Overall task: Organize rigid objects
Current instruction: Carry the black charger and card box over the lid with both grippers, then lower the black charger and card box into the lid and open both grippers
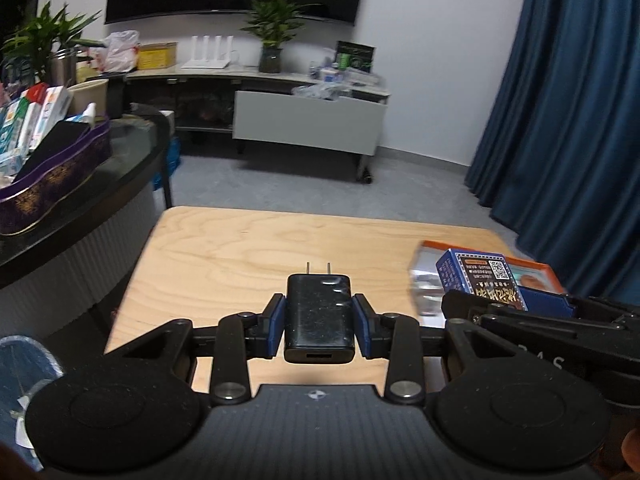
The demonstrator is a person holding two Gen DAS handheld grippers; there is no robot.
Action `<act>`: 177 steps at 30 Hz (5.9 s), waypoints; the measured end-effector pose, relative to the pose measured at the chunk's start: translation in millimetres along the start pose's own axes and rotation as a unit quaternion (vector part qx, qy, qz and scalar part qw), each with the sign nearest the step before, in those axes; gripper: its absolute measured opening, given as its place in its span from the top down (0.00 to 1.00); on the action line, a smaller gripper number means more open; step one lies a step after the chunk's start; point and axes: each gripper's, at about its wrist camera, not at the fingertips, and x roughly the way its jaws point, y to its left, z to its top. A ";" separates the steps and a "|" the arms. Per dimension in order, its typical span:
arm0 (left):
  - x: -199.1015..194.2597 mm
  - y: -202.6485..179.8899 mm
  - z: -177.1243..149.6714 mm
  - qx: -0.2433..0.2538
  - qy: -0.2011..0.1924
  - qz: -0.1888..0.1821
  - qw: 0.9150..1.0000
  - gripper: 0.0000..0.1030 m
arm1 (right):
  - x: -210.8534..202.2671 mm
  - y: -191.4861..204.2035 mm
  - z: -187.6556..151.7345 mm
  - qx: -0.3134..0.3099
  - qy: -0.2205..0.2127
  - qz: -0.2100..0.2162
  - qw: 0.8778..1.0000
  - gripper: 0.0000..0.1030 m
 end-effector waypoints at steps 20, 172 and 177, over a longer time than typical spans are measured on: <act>-32.3 -102.0 -37.6 0.062 0.005 -0.092 0.994 0.65 | -109.4 -104.0 -45.5 0.082 -0.052 -0.081 0.992 0.31; 46.4 -122.1 16.2 0.073 0.039 -0.121 0.989 0.65 | -58.4 -143.3 -38.6 0.081 -0.012 -0.083 0.993 0.31; 45.6 -122.5 12.1 0.077 0.042 -0.121 0.989 0.65 | -56.7 -141.9 -39.6 0.080 -0.004 -0.079 0.994 0.31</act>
